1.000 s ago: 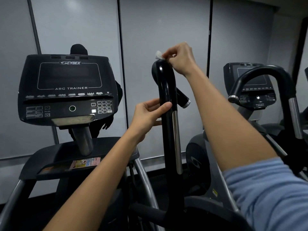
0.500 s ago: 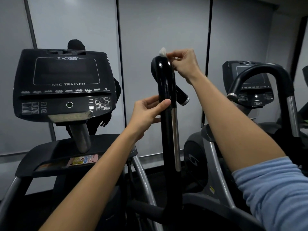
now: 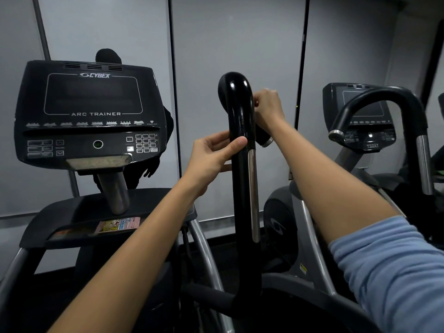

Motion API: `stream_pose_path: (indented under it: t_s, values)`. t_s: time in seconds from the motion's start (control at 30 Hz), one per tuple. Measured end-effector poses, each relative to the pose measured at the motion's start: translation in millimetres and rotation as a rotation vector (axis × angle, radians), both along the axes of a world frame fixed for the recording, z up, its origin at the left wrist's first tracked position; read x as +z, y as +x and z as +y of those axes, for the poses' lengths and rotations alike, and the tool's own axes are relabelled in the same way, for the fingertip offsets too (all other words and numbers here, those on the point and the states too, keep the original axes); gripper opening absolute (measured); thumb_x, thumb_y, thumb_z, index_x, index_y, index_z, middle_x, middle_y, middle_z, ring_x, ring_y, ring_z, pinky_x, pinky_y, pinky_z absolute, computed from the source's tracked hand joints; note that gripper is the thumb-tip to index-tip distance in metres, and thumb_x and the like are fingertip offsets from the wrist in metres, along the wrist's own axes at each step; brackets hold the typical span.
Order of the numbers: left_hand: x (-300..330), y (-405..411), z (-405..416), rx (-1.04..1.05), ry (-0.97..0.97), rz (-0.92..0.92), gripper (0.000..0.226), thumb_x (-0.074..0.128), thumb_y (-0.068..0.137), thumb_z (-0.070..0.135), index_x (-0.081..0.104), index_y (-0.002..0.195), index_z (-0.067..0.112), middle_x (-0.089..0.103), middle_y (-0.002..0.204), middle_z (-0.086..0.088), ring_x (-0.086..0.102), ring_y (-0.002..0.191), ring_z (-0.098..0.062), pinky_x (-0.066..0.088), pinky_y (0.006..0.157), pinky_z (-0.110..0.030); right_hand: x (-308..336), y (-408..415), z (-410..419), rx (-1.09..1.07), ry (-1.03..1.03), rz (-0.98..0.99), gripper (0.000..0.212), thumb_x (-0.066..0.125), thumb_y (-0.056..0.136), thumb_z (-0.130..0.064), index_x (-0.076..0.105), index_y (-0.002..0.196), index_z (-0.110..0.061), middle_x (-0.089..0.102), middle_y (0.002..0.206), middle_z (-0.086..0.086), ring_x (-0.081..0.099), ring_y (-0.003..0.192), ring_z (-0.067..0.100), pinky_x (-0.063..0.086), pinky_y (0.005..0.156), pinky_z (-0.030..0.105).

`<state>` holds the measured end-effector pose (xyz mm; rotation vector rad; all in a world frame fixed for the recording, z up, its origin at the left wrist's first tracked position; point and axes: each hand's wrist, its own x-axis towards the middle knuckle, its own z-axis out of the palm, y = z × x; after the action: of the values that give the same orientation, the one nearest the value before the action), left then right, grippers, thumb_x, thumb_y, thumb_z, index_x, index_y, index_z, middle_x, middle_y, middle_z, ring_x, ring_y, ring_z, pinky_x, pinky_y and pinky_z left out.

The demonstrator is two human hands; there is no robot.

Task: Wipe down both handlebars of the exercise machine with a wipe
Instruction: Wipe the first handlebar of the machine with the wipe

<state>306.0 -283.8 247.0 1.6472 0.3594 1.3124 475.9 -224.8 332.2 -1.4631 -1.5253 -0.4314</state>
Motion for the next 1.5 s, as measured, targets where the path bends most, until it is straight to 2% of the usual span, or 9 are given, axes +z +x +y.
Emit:
stream_pose_path:
  t_s: [0.1, 0.3, 0.47, 0.73, 0.87, 1.13, 1.23, 1.4, 1.5]
  values:
    - [0, 0, 0, 0.0, 0.0, -0.003, 0.02, 0.065, 0.084, 0.014, 0.066, 0.104, 0.016, 0.075, 0.081, 0.009, 0.07, 0.077, -0.005, 0.056, 0.062, -0.023, 3, -3, -6, -0.106, 0.081, -0.172, 0.02, 0.051, 0.082, -0.005, 0.063, 0.068, -0.012, 0.063, 0.077, 0.01, 0.055, 0.071, 0.028, 0.035, 0.063, 0.029]
    - [0, 0, -1, 0.008, -0.002, -0.003, 0.02, 0.065, 0.084, 0.014, 0.066, 0.104, 0.016, 0.075, 0.082, 0.008, 0.071, 0.078, -0.006, 0.055, 0.061, -0.023, -40, -3, 2, -0.053, 0.277, -0.343, 0.002, 0.064, 0.081, -0.002, 0.066, 0.079, -0.001, 0.067, 0.076, 0.017, 0.063, 0.063, 0.032, 0.034, 0.055, 0.025]
    - [0, 1, -3, 0.01, -0.001, -0.006, 0.021, 0.064, 0.085, 0.015, 0.066, 0.106, 0.015, 0.075, 0.082, 0.007, 0.071, 0.078, -0.007, 0.055, 0.06, -0.022, -90, 25, 4, -0.122, 0.319, -0.428, 0.024, 0.061, 0.082, -0.001, 0.068, 0.1, -0.016, 0.066, 0.098, 0.0, 0.063, 0.073, 0.018, 0.052, 0.056, 0.027]
    - [1, 1, -6, 0.018, -0.002, -0.009, 0.016, 0.062, 0.086, 0.013, 0.065, 0.101, 0.017, 0.074, 0.078, 0.01, 0.07, 0.074, -0.004, 0.054, 0.057, -0.02, -65, 2, 18, -0.174, 0.36, -0.303, 0.016, 0.075, 0.068, -0.002, 0.062, 0.071, -0.01, 0.06, 0.064, 0.005, 0.057, 0.05, 0.022, 0.032, 0.044, 0.02]
    - [0, 1, -7, 0.016, 0.008, -0.012, 0.015, 0.062, 0.086, 0.014, 0.065, 0.099, 0.019, 0.074, 0.077, 0.011, 0.07, 0.074, -0.003, 0.053, 0.057, -0.018, -88, 23, 16, -0.23, 0.275, -0.449, 0.03, 0.063, 0.077, 0.007, 0.063, 0.101, -0.012, 0.062, 0.093, 0.003, 0.063, 0.068, 0.018, 0.052, 0.053, 0.027]
    - [0, 2, -8, 0.022, -0.001, -0.016, 0.015, 0.062, 0.086, 0.014, 0.065, 0.1, 0.019, 0.074, 0.076, 0.011, 0.07, 0.073, -0.002, 0.054, 0.057, -0.019, -75, 28, 4, -0.125, 0.294, -0.38, 0.03, 0.061, 0.082, -0.004, 0.06, 0.108, -0.018, 0.063, 0.099, 0.0, 0.062, 0.078, 0.02, 0.053, 0.065, 0.033]
    - [1, 1, -7, 0.023, 0.0, -0.009, 0.018, 0.061, 0.086, 0.014, 0.065, 0.103, 0.018, 0.074, 0.078, 0.01, 0.07, 0.075, -0.003, 0.054, 0.058, -0.019, -65, 12, 20, -0.155, 0.312, -0.622, 0.034, 0.064, 0.078, 0.0, 0.055, 0.109, -0.008, 0.06, 0.105, 0.001, 0.06, 0.097, 0.015, 0.055, 0.074, 0.025]
    - [0, 1, -7, 0.026, 0.005, -0.001, 0.017, 0.061, 0.087, 0.013, 0.065, 0.102, 0.019, 0.074, 0.077, 0.011, 0.07, 0.075, -0.003, 0.055, 0.059, -0.02, -96, 31, 8, -0.371, 0.278, -0.801, 0.047, 0.039, 0.075, 0.015, 0.067, 0.101, -0.011, 0.064, 0.113, 0.002, 0.062, 0.106, 0.017, 0.055, 0.05, 0.02]
    - [0, 2, -7, 0.027, 0.0, -0.006, 0.014, 0.061, 0.086, 0.013, 0.065, 0.097, 0.021, 0.074, 0.075, 0.012, 0.069, 0.073, -0.001, 0.054, 0.058, -0.019, -117, 48, -9, -0.249, 0.337, -0.754, 0.039, 0.066, 0.062, 0.02, 0.071, 0.095, -0.001, 0.068, 0.11, 0.013, 0.066, 0.101, 0.03, 0.058, 0.05, 0.034]
